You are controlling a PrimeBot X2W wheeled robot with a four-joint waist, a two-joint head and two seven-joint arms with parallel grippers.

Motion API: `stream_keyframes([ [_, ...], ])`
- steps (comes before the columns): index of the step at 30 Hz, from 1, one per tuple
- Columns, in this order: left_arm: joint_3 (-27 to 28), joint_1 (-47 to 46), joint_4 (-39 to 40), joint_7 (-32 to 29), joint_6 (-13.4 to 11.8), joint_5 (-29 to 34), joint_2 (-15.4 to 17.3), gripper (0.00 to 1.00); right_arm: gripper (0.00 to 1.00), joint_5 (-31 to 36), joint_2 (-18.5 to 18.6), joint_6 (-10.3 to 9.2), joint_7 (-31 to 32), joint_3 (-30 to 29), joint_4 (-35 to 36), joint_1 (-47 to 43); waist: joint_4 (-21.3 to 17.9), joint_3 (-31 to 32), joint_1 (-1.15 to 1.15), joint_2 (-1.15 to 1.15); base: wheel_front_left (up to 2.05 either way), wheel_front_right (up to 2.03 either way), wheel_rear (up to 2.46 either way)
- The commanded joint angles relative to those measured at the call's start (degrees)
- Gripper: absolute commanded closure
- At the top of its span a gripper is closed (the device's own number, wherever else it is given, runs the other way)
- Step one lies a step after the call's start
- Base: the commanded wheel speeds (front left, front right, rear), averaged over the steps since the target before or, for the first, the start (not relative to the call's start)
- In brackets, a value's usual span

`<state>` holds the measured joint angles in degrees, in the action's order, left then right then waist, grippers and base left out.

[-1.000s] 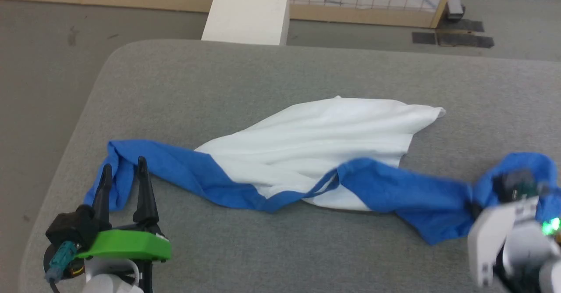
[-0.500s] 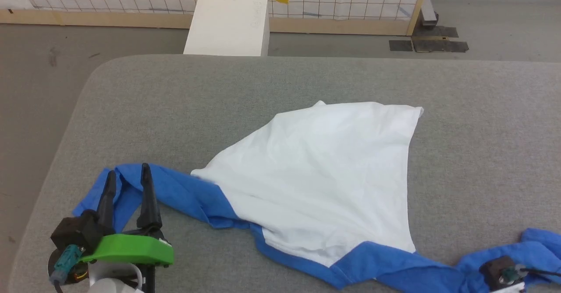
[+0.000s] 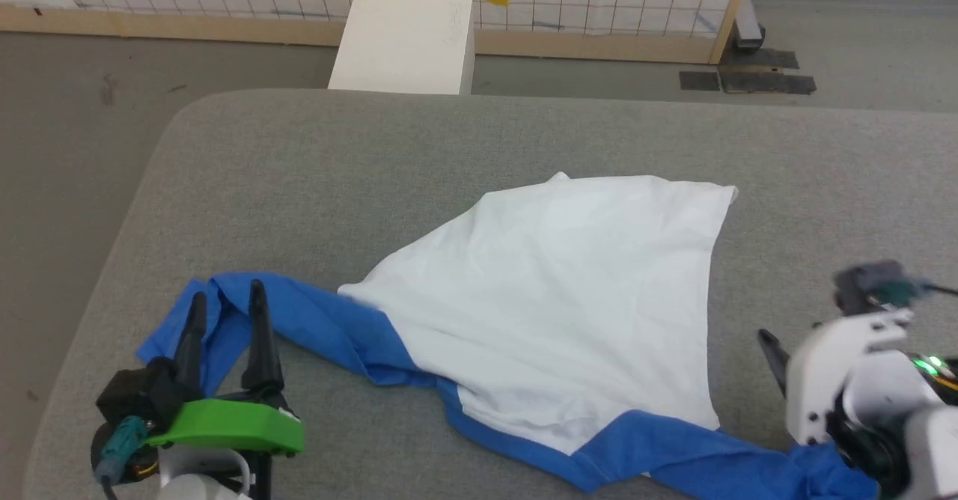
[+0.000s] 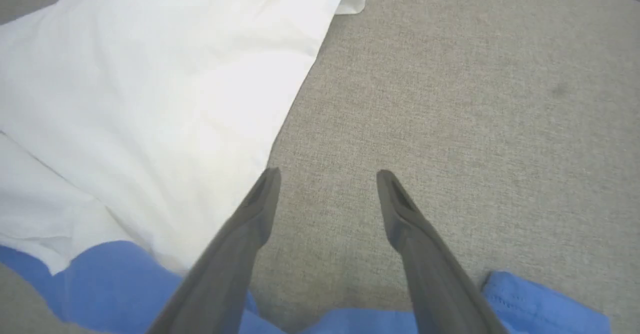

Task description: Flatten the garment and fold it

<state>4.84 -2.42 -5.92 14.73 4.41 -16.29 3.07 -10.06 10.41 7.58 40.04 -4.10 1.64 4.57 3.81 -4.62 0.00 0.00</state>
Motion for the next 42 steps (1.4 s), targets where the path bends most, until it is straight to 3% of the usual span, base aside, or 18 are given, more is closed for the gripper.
stream_keyframes([
  [1,-0.48,-0.29,-0.08,0.27,0.08,0.08,-0.16,0.00,0.00,1.59,-0.23,-0.09,0.87,1.32,-2.58,2.77,0.75,-0.79,0.00,0.00,0.00,0.00,0.00],
  [8,-1.87,-2.29,-1.04,0.27,0.66,0.58,-0.08,0.00,0.00,6.31,-1.00,-0.09,4.30,9.10,-17.19,11.53,3.96,-3.47,0.00,0.00,0.00,0.00,0.00],
  [16,-1.42,-2.39,-1.45,0.27,1.00,0.34,-0.11,0.00,0.00,5.56,-1.34,-0.09,8.90,12.18,-24.81,13.48,5.45,-4.57,0.00,0.00,0.00,0.00,0.00],
  [17,-1.38,-2.39,-1.45,0.27,1.03,0.30,-0.11,0.00,0.84,5.14,-1.25,-0.09,8.91,12.12,-24.83,13.81,5.58,-4.64,0.00,0.00,0.00,0.00,0.00],
  [18,-1.37,-2.41,-1.47,0.27,1.05,0.25,-0.12,0.00,1.00,4.82,-1.15,-0.09,8.56,11.71,-24.70,14.10,5.75,-4.71,0.00,0.00,0.00,0.00,0.00],
  [26,-2.07,-4.31,-0.75,0.27,1.26,-0.83,-0.17,0.00,1.00,6.55,0.76,-0.09,3.50,2.91,-24.19,22.51,8.80,-7.90,0.00,0.00,0.00,0.00,0.00],
  [33,-2.95,-6.22,-1.02,0.27,1.51,-1.74,-0.18,0.00,1.00,13.89,2.43,-0.09,-0.59,-3.21,-26.18,35.01,12.57,-11.13,0.00,0.00,0.00,0.00,0.00],
  [40,-3.03,-6.47,-1.57,0.27,1.33,-2.29,-0.19,0.00,1.00,19.74,2.12,-0.09,-6.54,-7.33,-29.94,38.67,13.49,-10.94,0.00,0.00,0.00,0.00,0.00],
  [41,-2.98,-6.35,-1.68,0.27,1.30,-2.24,-0.19,0.00,0.00,20.03,1.39,-0.09,-6.92,-8.17,-30.90,38.46,13.22,-10.47,0.00,0.00,0.00,0.00,0.00],
  [42,-2.96,-6.21,-1.79,0.27,1.27,-2.17,-0.19,0.00,0.00,20.05,0.79,-0.09,-7.20,-8.65,-31.59,38.23,12.96,-9.93,0.00,0.00,0.00,0.00,0.00],
])
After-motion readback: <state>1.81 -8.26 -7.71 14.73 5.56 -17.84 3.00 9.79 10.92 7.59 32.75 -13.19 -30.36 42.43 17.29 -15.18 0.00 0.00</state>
